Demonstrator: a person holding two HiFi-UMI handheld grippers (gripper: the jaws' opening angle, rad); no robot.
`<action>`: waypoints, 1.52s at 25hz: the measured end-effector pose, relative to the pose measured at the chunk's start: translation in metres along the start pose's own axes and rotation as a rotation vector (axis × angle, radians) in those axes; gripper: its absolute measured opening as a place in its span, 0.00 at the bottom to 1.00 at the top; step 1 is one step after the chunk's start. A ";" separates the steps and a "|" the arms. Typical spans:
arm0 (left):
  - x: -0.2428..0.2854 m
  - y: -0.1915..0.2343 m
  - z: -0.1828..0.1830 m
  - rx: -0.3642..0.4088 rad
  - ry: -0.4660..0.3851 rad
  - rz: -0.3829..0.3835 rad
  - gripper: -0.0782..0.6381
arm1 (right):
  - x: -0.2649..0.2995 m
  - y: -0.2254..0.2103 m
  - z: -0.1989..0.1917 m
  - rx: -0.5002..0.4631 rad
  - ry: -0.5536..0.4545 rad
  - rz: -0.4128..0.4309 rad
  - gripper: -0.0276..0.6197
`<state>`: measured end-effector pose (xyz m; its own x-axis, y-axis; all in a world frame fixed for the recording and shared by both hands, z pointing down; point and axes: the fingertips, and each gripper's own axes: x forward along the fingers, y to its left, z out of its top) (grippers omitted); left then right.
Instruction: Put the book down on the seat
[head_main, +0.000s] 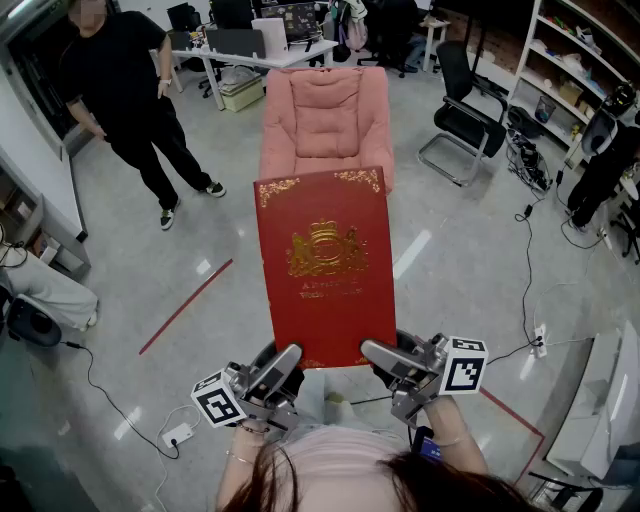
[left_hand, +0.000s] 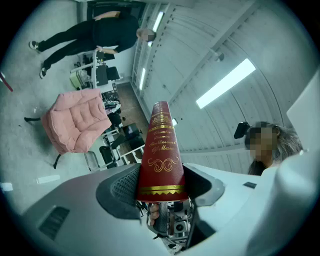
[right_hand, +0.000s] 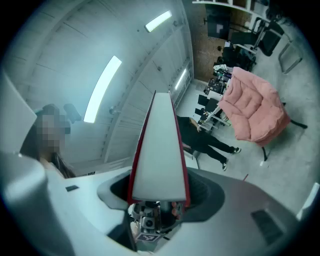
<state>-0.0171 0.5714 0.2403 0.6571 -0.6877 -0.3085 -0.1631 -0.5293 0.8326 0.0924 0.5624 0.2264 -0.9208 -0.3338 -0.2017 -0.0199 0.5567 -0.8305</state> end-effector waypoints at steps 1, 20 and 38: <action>0.000 0.001 0.001 0.000 0.000 0.000 0.47 | 0.001 -0.001 0.000 0.001 0.002 0.000 0.44; 0.033 0.047 0.038 -0.024 0.028 -0.015 0.47 | 0.030 -0.045 0.033 0.010 -0.017 -0.042 0.44; 0.071 0.099 0.116 -0.069 0.051 -0.048 0.47 | 0.100 -0.085 0.086 -0.027 -0.019 -0.111 0.44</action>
<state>-0.0721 0.4124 0.2473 0.6999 -0.6353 -0.3263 -0.0808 -0.5243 0.8477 0.0359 0.4163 0.2326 -0.9047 -0.4090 -0.1192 -0.1321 0.5354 -0.8342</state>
